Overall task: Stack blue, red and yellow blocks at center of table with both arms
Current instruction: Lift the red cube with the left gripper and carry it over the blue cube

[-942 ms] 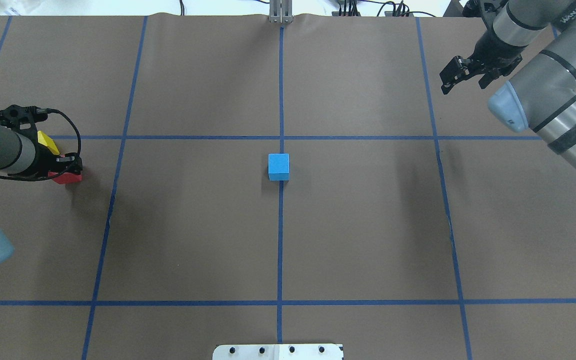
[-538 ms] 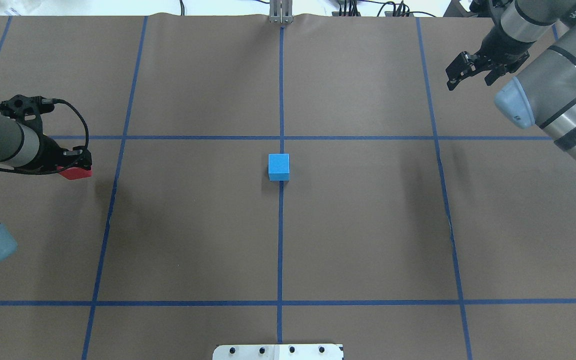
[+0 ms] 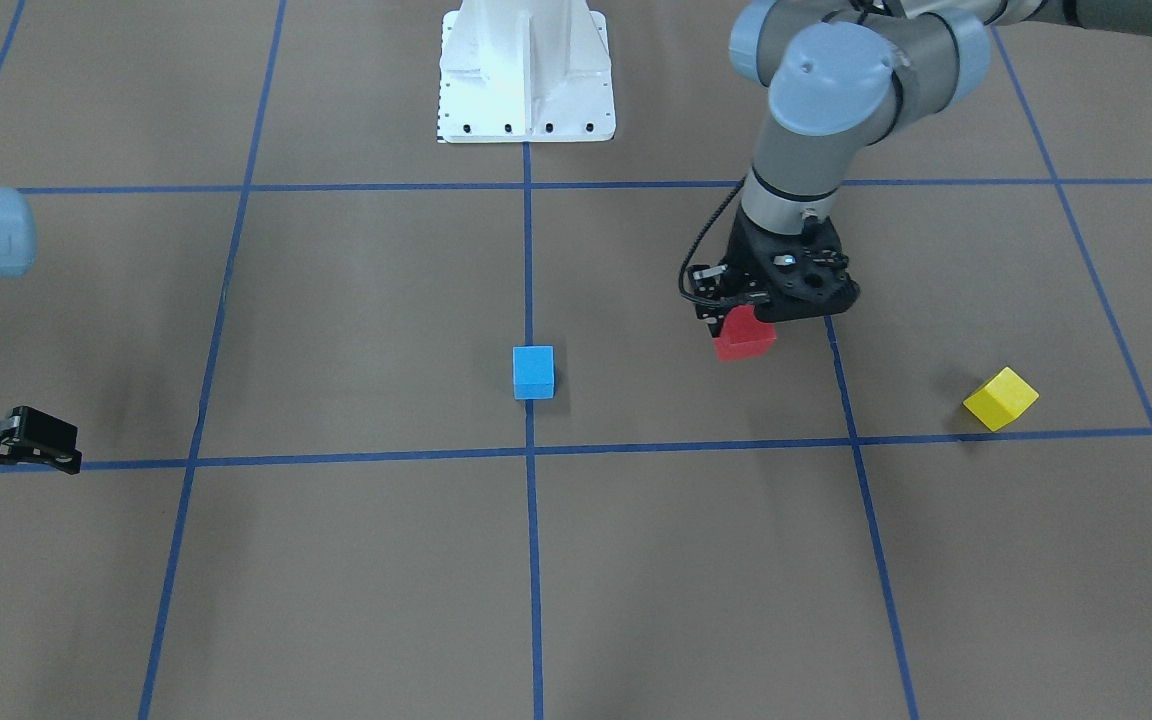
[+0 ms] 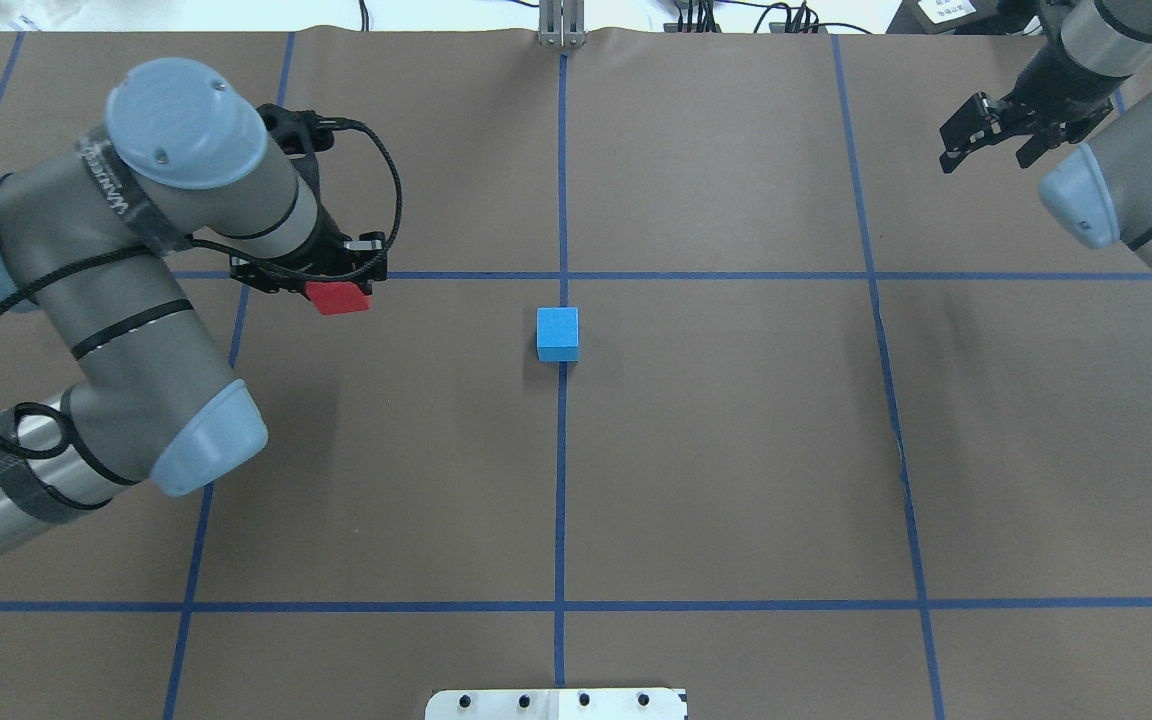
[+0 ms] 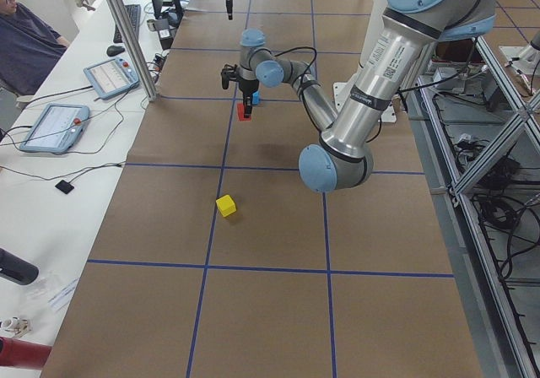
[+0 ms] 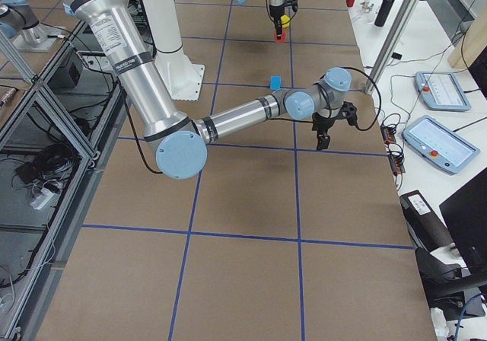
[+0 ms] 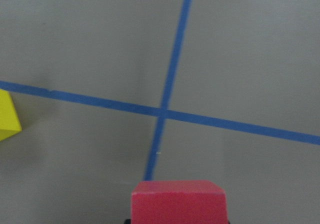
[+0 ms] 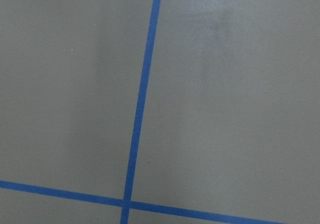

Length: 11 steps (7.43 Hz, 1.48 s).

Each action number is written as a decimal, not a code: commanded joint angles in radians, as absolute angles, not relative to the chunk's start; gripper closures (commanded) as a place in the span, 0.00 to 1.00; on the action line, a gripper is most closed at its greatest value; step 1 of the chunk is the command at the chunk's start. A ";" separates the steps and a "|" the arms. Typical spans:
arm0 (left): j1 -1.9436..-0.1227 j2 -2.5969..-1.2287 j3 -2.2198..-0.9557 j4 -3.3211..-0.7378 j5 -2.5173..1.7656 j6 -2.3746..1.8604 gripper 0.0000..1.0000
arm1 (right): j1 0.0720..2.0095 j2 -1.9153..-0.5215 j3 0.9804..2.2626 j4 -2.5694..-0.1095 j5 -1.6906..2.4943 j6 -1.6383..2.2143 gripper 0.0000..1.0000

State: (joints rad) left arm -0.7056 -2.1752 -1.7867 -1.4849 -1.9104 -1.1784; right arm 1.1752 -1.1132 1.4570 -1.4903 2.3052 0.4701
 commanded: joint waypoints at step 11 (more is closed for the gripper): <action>-0.537 -2.528 -1.399 -1.569 -1.781 -1.207 1.00 | 1.198 -1.172 1.450 -1.436 2.312 0.472 0.01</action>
State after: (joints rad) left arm -0.5375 -2.5211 -1.4332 -1.5454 -1.7810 -1.2106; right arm 1.1982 -1.1719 1.4496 -1.4358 2.3117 0.4725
